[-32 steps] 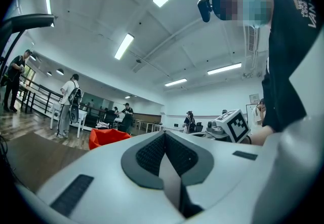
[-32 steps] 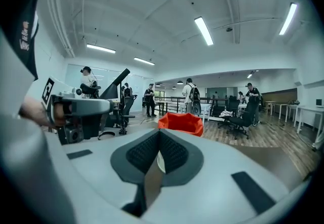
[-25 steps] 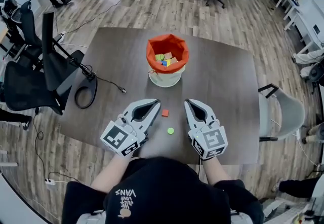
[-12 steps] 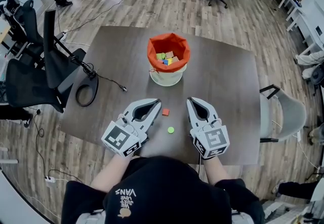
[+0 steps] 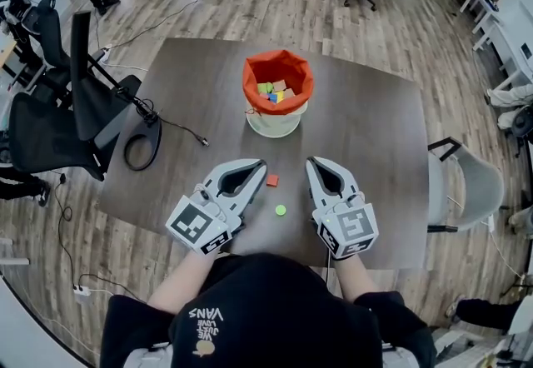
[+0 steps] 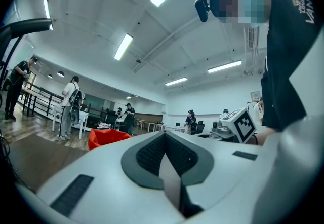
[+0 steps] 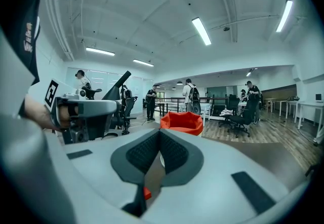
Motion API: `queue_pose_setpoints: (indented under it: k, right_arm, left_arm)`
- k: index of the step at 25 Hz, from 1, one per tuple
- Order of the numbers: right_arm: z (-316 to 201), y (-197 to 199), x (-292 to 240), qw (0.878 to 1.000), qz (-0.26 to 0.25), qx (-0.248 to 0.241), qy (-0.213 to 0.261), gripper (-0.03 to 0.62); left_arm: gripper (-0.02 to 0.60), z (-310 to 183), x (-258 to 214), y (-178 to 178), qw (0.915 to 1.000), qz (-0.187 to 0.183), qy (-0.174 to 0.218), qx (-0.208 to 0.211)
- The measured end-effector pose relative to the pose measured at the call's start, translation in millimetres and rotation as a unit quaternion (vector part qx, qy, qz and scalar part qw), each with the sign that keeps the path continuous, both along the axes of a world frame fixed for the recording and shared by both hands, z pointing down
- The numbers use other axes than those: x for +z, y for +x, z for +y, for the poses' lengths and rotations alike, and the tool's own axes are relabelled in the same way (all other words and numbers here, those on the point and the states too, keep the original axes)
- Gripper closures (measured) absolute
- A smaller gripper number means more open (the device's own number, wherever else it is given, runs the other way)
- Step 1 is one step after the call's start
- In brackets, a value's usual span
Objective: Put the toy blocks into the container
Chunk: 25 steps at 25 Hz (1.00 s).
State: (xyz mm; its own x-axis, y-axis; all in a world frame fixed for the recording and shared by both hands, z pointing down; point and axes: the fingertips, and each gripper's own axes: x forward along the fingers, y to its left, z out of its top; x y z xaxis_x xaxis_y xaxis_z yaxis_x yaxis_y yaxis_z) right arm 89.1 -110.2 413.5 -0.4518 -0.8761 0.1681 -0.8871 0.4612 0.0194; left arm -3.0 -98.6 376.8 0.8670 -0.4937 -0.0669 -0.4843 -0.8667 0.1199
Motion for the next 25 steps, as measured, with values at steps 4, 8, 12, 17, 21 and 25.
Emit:
queue_pose_setpoints:
  k: [4,8,12,17,21,25]
  right_arm:
    - [-1.5,-3.5,2.4,1.000,0.002,-0.004,-0.002,0.576]
    - [-3.1,-8.7,3.2,1.000,0.002,-0.010,-0.003,0.576]
    - [-5.8,-17.4,5.1,1.000,0.005,-0.021,-0.003,0.576]
    - [-9.1,-30.2,4.2,0.999,0.001,-0.038,-0.003,0.576]
    - [-11.3,-38.1,4.1,0.999,0.000,-0.050,-0.002,0.576]
    - [-13.5,-44.0,5.3,0.998,-0.001,-0.059,-0.001,0.576]
  left_arm:
    - [0.571,-1.1,1.0,-2.5,1.0000,0.000,0.000,-0.003]
    - [0.571,-1.0,2.9,-5.1,1.0000,-0.001,-0.003,-0.004]
    - [0.571,-1.6,4.0,-9.9,0.9999,0.001,-0.004,-0.010]
    - [0.571,-3.9,3.4,-18.8,0.9997,0.000,-0.005,-0.023]
    - [0.571,-3.7,5.3,-25.7,0.9994,-0.001,-0.007,-0.035]
    - [0.571,-4.1,6.0,-30.9,0.9990,-0.001,-0.007,-0.045]
